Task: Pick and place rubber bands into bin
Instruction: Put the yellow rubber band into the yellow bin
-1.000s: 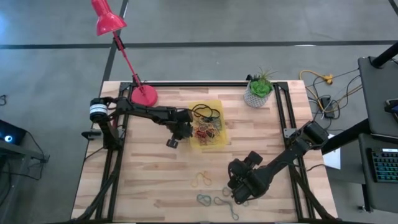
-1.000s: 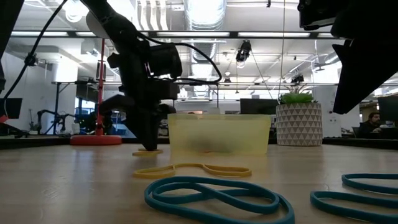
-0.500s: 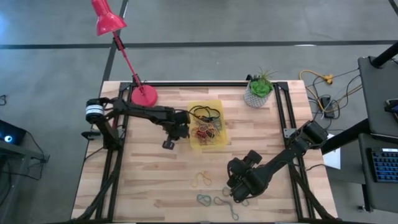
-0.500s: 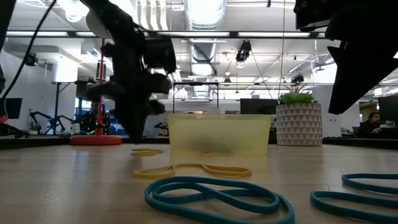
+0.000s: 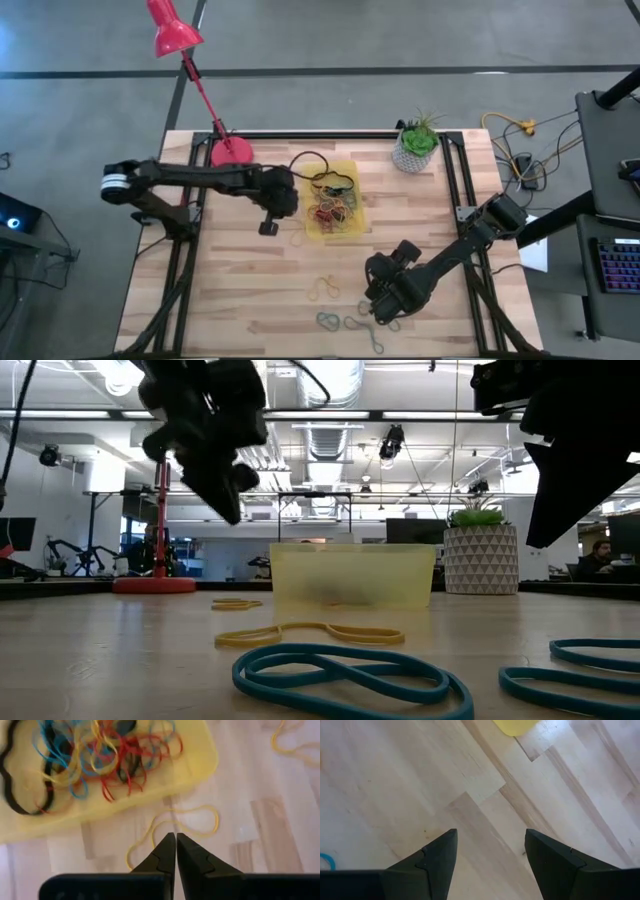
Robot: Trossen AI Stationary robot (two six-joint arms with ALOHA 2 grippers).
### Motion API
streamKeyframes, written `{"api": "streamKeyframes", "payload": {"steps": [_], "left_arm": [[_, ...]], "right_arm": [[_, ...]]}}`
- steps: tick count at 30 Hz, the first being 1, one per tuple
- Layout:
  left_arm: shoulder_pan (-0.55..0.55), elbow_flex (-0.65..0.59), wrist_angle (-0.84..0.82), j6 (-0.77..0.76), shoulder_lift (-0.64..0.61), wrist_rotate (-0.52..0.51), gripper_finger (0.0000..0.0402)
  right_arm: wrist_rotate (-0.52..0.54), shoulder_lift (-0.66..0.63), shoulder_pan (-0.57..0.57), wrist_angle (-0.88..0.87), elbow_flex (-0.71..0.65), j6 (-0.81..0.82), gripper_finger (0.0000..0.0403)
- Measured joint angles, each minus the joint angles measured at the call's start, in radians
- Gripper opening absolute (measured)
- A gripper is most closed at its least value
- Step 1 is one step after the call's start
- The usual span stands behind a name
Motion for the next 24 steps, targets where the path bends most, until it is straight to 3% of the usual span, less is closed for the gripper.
{"api": "streamKeyframes", "payload": {"steps": [5,15,24], "left_arm": [[0.0,-0.014,0.064,0.003,0.115,-0.05,0.0015],[0.007,-0.011,0.102,0.163,0.28,-0.148,0.0124],[0.037,0.0,0.104,0.211,0.316,-0.113,0.0103]], "right_arm": [[0.001,0.0,-0.003,0.003,-0.002,0.0,0.0219],[-0.009,0.0,-0.003,0.01,0.004,0.014,0.0219],[-0.01,0.0,-0.004,0.009,0.003,0.03,0.0219]]}}
